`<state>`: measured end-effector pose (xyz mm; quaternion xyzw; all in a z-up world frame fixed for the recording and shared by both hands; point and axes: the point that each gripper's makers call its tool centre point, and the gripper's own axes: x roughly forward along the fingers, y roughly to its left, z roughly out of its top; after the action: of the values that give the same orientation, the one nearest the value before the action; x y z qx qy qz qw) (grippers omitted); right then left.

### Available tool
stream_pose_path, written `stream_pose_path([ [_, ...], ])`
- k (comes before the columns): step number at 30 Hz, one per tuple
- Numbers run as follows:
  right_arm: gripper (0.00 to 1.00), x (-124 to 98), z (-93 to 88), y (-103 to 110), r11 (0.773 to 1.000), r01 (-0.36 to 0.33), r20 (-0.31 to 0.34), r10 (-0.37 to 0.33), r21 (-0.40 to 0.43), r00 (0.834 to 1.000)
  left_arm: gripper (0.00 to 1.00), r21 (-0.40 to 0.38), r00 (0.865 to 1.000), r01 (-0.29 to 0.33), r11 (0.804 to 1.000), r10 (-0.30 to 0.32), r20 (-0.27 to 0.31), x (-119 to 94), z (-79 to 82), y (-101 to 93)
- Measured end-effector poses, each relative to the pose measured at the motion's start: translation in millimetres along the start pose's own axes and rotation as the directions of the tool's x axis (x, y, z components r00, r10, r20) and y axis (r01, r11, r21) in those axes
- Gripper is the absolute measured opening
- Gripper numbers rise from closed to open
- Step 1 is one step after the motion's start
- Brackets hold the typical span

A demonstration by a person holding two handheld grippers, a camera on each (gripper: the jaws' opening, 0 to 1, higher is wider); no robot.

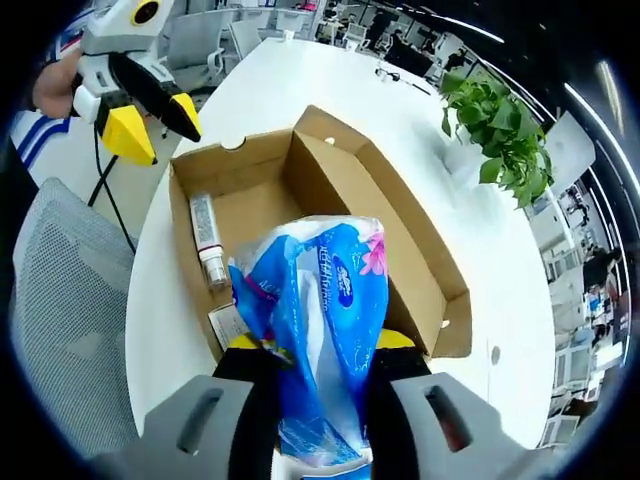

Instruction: Operate the shoe box by opening the lid, removing the specified soft item, and placing it in the target area until the item is outside and the box remains undamaged.

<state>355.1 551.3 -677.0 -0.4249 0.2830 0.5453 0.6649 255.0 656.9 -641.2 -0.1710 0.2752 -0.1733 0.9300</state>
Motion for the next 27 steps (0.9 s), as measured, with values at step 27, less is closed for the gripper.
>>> stream_pose_path([
  [27,0.27,-52,-56.0,-14,0.987,0.14,0.009,-0.141,0.079,0.99,0.31,0.047,0.998,0.05,0.998,-0.048,-0.044,30,8.0,-23.4],
])
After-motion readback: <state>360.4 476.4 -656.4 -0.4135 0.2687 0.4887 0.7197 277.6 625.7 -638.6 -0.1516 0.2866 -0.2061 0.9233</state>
